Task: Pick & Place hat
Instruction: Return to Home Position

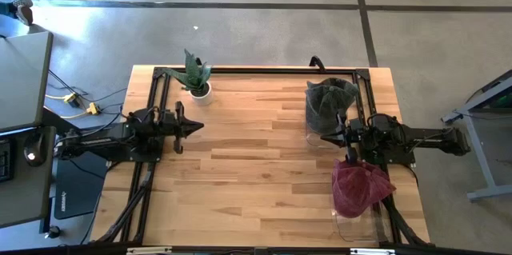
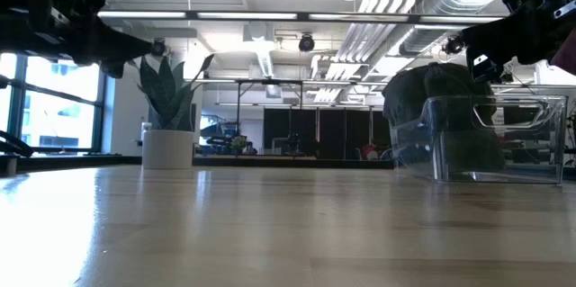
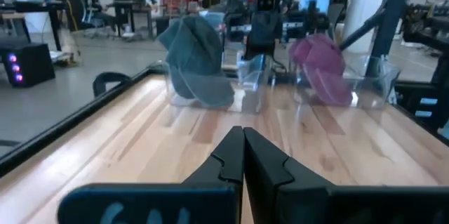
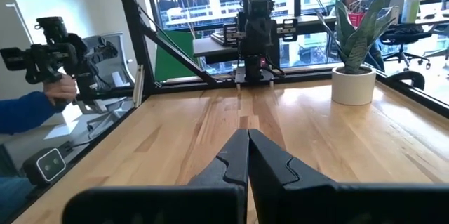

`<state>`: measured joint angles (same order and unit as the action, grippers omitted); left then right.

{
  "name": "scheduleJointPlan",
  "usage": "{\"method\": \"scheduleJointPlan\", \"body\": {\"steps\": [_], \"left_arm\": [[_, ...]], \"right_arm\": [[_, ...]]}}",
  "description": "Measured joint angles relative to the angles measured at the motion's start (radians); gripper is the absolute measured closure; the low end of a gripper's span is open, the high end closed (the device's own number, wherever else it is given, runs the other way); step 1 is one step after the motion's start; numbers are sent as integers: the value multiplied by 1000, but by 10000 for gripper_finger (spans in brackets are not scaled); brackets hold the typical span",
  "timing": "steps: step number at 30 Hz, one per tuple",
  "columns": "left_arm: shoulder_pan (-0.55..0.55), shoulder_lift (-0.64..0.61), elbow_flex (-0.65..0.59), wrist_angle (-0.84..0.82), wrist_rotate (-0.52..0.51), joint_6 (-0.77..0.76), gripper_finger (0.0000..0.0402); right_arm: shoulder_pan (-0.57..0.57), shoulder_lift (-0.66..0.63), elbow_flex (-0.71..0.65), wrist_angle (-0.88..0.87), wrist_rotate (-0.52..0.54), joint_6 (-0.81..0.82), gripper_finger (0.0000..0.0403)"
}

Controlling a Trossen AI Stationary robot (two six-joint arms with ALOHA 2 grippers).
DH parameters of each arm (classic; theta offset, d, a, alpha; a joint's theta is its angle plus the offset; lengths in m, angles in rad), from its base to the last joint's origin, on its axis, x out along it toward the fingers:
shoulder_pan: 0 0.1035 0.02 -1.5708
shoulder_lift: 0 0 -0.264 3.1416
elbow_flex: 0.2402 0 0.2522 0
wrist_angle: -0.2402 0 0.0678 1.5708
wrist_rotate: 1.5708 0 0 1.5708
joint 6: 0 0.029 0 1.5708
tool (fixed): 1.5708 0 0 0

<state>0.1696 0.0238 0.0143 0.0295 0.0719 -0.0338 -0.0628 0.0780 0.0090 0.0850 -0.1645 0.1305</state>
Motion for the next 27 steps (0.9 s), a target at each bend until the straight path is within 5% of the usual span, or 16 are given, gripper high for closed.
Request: {"method": "scheduleJointPlan", "body": {"steps": [10, 21, 27], "left_arm": [[0, -7, -2, -7, 0, -5, 401], [0, -6, -3, -9, -5, -9, 401], [0, -6, -3, -9, -12, -9, 401]], "right_arm": [[0, 0, 0, -7, 88, -53, 403], [1, 0, 0, -36, -16, -63, 403], [0, 0, 0, -50, 102, -104, 403]]}}
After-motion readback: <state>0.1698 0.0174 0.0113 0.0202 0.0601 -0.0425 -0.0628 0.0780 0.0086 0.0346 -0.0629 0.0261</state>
